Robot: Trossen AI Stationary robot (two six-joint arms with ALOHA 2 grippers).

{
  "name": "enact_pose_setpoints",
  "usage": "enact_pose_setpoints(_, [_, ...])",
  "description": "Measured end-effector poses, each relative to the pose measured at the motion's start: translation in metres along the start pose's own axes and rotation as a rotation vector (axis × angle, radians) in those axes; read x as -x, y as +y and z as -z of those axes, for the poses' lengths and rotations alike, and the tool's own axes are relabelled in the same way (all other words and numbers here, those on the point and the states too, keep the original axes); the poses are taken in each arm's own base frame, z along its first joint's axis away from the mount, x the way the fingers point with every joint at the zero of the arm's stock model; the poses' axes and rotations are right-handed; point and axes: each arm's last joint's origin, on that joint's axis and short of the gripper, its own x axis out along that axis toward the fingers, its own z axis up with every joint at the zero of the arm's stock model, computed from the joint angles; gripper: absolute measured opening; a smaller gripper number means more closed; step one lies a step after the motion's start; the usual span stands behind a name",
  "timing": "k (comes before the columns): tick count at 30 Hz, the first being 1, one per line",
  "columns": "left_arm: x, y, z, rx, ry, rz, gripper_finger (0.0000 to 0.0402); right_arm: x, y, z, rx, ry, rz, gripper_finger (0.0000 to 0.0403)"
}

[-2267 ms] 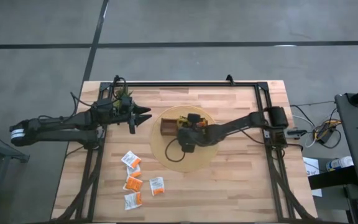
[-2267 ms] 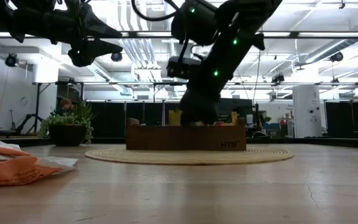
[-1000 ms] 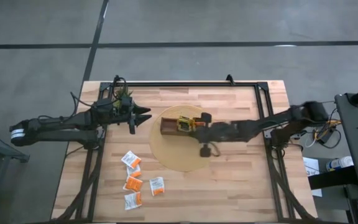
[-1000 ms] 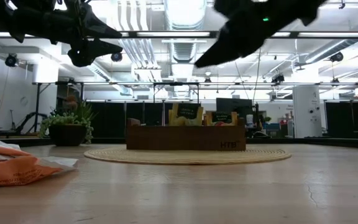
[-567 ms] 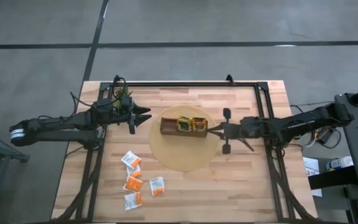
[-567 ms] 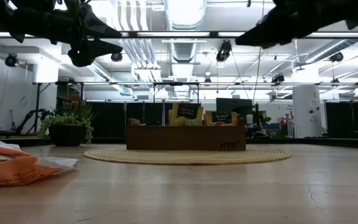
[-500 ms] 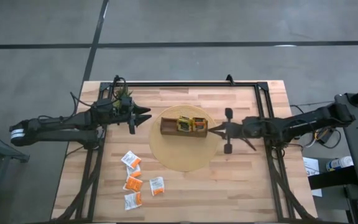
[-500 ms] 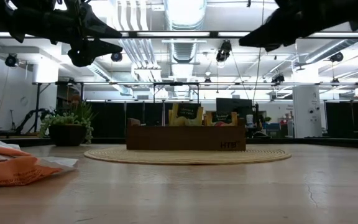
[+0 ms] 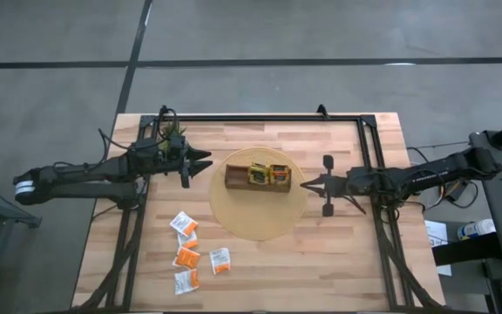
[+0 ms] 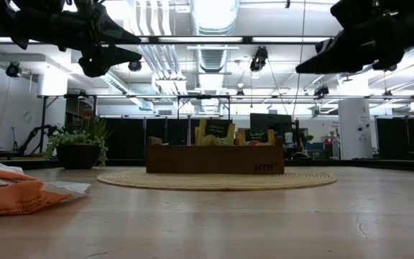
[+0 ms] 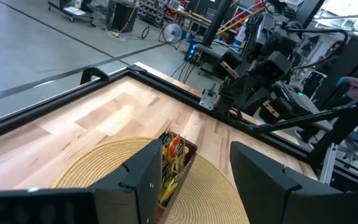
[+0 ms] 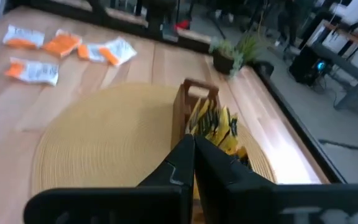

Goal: Pick & Place Tea
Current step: Put the white tea bag into the left section of the wooden organizer

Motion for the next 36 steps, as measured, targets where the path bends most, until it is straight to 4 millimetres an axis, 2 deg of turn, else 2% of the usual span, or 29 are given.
enact_pose_setpoints(5, [0.000, 0.000, 0.000, 0.000, 0.001, 0.000, 0.0183, 0.006, -0.001, 0.003, -0.018, -0.108, 0.001, 0.0009])
enact_pose_setpoints(11, [0.000, 0.000, 0.000, -0.002, 0.002, -0.001, 0.0183, 0.024, -0.002, 0.006, -0.007, -0.341, -0.153, 0.0009])
enact_pose_setpoints(19, [0.000, 0.000, 0.001, -0.001, 0.007, -0.003, 0.0183, 0.045, -0.013, 0.019, -0.076, -0.436, -0.085, 0.0009])
enact_pose_setpoints(29, [0.000, 0.000, 0.001, -0.001, 0.006, -0.003, 0.0183, 0.065, -0.014, 0.031, -0.086, -0.541, -0.054, 0.0009])
enact_pose_setpoints(36, [0.000, 0.000, 0.000, -0.001, 0.005, -0.002, 0.0183, 0.073, -0.013, 0.039, -0.080, -0.531, -0.055, 0.0009])
